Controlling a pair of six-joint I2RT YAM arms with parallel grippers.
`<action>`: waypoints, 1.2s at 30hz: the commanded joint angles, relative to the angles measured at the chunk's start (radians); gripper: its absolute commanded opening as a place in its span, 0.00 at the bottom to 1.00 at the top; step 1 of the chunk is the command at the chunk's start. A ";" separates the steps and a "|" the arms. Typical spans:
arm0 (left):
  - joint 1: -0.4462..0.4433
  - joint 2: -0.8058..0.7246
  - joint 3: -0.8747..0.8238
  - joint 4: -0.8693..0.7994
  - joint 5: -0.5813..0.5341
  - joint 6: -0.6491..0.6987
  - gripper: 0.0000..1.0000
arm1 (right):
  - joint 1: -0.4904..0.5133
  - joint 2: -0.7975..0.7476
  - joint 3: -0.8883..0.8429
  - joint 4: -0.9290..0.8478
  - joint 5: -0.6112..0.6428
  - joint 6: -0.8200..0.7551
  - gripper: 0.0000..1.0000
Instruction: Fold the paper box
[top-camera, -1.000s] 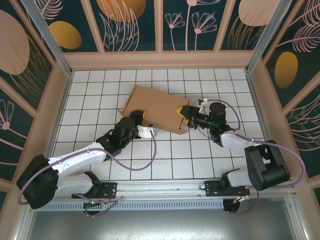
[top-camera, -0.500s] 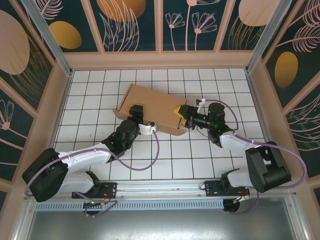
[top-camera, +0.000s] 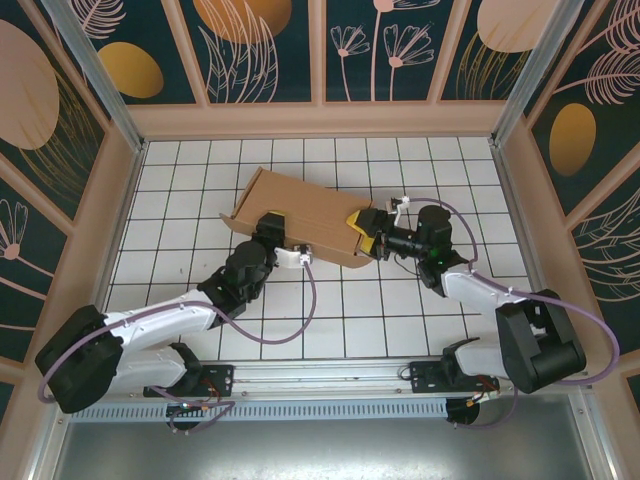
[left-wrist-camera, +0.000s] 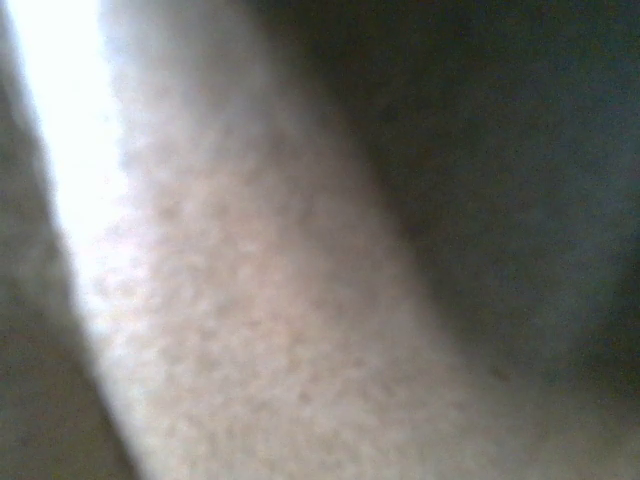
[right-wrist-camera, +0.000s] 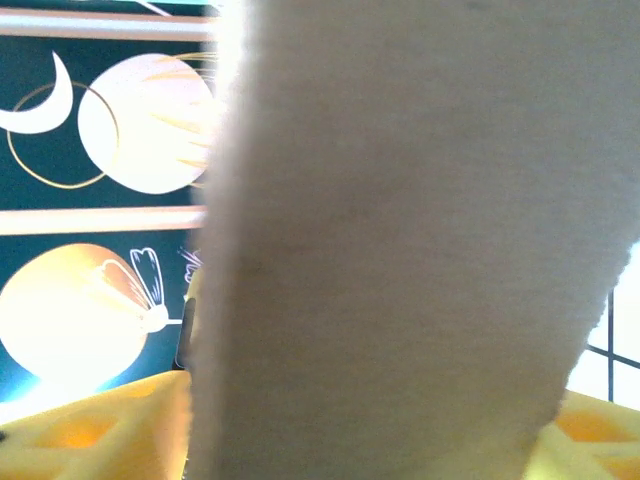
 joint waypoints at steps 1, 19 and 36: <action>-0.007 -0.049 0.051 -0.141 -0.006 -0.018 0.34 | 0.004 -0.045 0.043 -0.072 0.007 -0.099 0.76; -0.007 0.124 0.754 -1.481 0.365 -0.663 0.39 | -0.135 -0.562 0.055 -0.712 0.474 -0.681 0.97; -0.008 0.446 0.971 -1.709 0.491 -0.707 0.43 | -0.084 -0.558 0.226 -0.910 0.559 -0.944 0.69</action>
